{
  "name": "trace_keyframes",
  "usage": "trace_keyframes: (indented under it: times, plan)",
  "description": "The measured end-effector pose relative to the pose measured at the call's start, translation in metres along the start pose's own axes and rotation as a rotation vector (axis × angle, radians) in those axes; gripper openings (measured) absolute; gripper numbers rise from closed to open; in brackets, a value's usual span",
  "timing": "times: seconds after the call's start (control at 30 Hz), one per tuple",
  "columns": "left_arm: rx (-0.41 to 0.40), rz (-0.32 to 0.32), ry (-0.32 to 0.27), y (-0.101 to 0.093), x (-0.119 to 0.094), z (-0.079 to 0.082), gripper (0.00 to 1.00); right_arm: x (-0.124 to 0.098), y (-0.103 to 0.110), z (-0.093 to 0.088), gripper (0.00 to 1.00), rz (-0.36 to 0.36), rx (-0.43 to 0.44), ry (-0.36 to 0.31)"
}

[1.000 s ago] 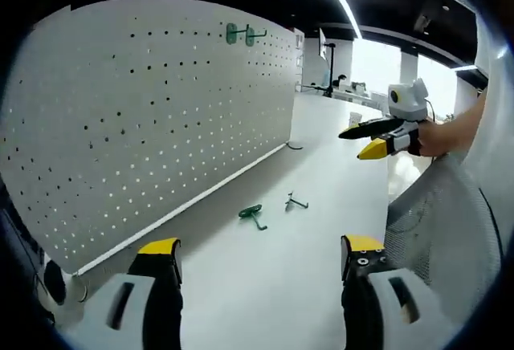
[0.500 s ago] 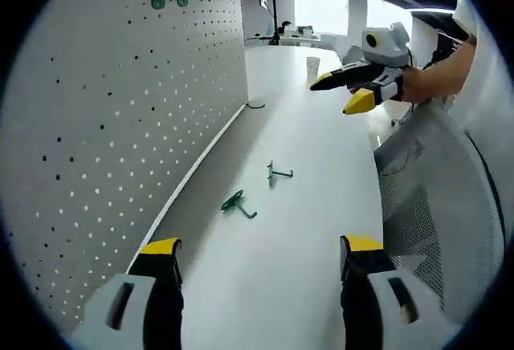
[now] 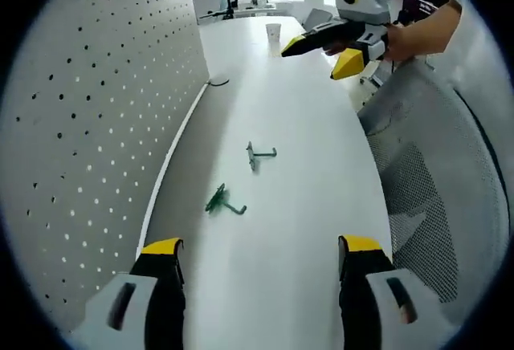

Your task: Insert the hook assembly into the mounting plate slot until the hook locks in place.

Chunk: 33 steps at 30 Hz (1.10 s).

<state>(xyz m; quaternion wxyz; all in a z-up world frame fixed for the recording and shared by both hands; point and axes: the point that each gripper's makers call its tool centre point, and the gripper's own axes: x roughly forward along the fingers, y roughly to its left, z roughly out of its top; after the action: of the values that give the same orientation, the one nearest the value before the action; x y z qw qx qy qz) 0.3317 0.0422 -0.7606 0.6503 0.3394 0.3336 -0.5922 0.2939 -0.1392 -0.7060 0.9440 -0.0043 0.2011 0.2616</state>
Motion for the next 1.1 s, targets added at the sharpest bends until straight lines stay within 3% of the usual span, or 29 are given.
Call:
trace_keyframes:
  times: [0.5, 1.1]
  plan:
    - [0.18, -0.081, 0.135, 0.013, 0.022, -0.008, 0.77, 0.0, 0.001, -0.005, 0.63, 0.008, 0.019, 0.016]
    - [0.356, -0.142, 0.213, 0.031, 0.049, -0.004, 0.72, -0.001, 0.0, -0.006, 0.62, 0.01, 0.046, 0.019]
